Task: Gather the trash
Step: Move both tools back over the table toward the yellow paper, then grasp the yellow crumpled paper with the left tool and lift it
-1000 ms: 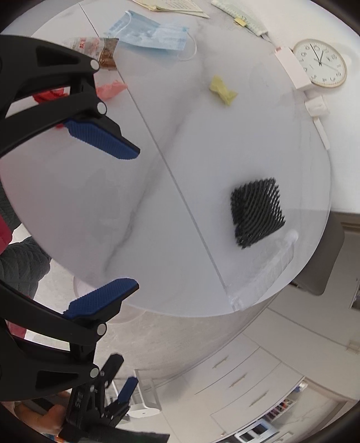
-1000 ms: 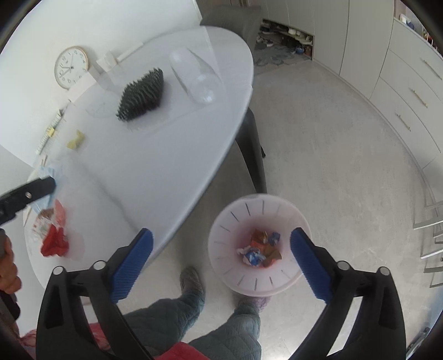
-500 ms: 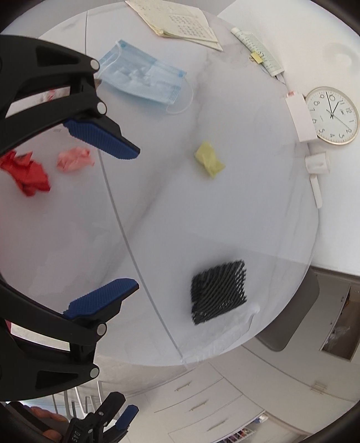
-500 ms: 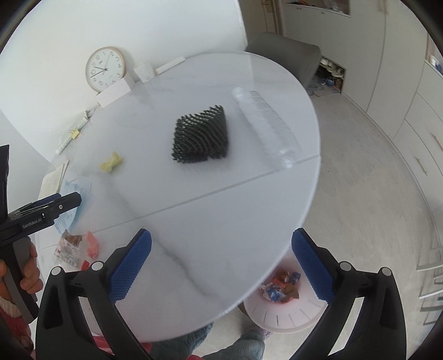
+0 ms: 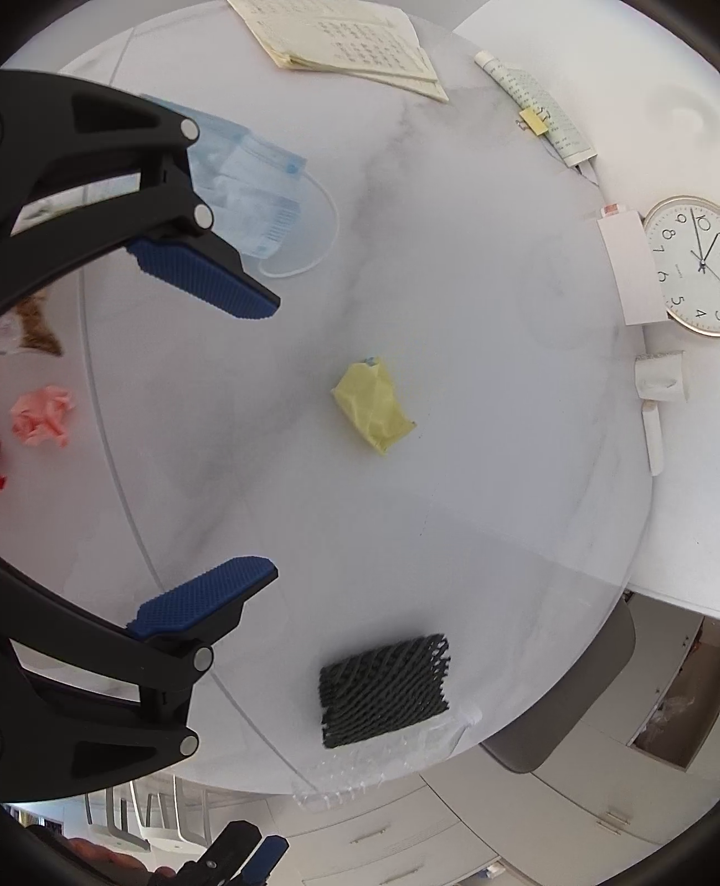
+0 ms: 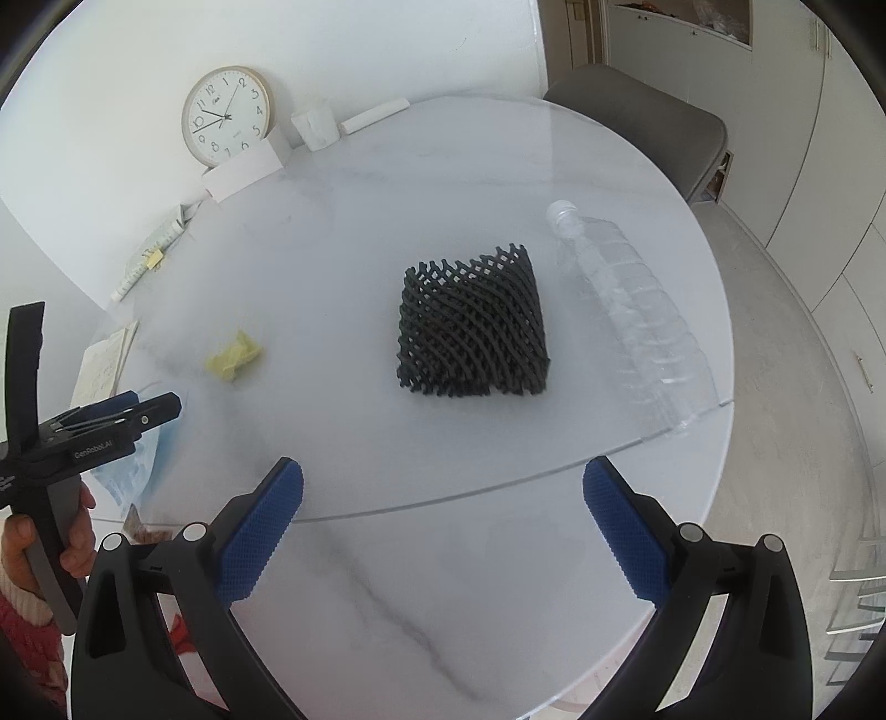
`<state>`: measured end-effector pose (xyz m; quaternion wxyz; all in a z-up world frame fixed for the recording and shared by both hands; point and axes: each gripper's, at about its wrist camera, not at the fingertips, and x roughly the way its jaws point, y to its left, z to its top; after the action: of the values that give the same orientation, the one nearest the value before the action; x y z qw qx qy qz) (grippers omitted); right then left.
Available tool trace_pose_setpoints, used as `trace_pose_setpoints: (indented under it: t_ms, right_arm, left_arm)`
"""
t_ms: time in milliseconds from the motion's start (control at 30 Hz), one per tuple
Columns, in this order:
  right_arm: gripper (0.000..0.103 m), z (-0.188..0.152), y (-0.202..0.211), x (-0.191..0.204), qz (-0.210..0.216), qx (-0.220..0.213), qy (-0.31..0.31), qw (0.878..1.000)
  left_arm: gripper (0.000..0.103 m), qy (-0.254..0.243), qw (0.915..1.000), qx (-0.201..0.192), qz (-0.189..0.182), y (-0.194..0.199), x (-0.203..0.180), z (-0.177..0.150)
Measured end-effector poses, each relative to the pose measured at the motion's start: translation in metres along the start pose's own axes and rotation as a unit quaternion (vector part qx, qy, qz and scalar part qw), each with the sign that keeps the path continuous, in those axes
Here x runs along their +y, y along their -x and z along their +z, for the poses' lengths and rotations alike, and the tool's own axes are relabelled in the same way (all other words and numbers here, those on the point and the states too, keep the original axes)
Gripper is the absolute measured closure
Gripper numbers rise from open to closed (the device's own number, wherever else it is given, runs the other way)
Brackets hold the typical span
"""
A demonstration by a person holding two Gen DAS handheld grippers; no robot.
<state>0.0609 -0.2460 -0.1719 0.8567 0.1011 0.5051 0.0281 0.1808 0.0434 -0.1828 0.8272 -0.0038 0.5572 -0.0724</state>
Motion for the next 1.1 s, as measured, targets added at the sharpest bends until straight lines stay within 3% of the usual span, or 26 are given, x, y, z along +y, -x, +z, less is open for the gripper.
trace_pose_setpoints:
  t_ms: [200, 400, 800, 1100]
  right_arm:
    - [0.003, 0.023, -0.030, -0.003, -0.004, 0.018, -0.008, 1.000]
    - [0.003, 0.040, -0.054, -0.009, -0.011, 0.035, -0.009, 0.999]
    - [0.002, 0.059, -0.083, -0.020, -0.021, 0.057, -0.004, 0.998]
    - [0.002, 0.065, -0.098, -0.022, -0.021, 0.066, -0.005, 0.998]
  left_arm:
    - [0.019, 0.009, 0.9999, 0.004, -0.011, -0.037, 0.014, 0.025]
    - [0.019, 0.001, 0.9999, 0.012, 0.012, -0.073, 0.015, 0.043]
    - [0.020, 0.023, 0.9989, 0.028, 0.028, -0.110, 0.014, 0.052]
    - [0.050, 0.026, 0.9990, 0.026, 0.027, -0.109, 0.013, 0.052]
